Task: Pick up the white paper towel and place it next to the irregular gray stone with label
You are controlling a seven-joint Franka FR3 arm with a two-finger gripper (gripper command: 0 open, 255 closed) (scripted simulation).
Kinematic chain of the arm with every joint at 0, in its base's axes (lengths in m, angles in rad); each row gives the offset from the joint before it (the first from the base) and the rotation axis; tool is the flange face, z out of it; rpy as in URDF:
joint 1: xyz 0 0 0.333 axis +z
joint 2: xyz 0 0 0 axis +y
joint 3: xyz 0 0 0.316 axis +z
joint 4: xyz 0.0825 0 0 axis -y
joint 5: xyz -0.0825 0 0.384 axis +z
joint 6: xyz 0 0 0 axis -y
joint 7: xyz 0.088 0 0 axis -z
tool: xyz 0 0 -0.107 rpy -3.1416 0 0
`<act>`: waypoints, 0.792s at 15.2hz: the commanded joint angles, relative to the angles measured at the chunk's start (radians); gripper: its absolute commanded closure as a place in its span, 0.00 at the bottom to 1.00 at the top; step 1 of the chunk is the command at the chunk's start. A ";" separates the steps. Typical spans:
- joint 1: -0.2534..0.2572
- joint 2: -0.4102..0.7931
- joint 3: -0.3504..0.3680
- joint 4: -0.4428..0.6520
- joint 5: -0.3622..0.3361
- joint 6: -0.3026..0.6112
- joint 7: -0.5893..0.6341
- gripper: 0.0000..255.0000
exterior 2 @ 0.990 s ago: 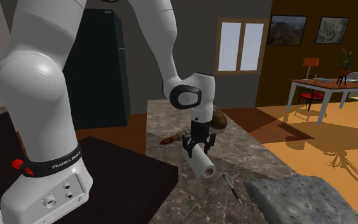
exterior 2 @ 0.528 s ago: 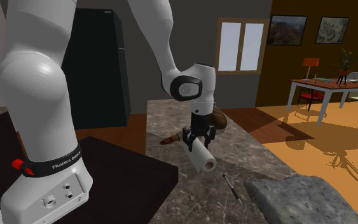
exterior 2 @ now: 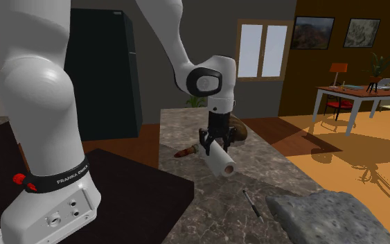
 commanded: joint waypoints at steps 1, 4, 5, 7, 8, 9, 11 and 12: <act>0.007 -0.028 -0.009 -0.001 -0.019 -0.026 0.015 1.00; 0.013 -0.069 -0.020 -0.001 -0.046 -0.064 0.034 1.00; 0.015 -0.082 -0.023 -0.001 -0.055 -0.077 0.041 1.00; 0.017 -0.109 -0.028 0.001 -0.071 -0.104 0.053 1.00; 0.018 -0.122 -0.030 0.002 -0.079 -0.117 0.058 1.00; 0.019 -0.135 -0.032 0.004 -0.087 -0.131 0.064 1.00; 0.021 -0.160 -0.034 0.007 -0.102 -0.158 0.075 1.00; 0.021 -0.172 -0.035 0.010 -0.109 -0.172 0.080 1.00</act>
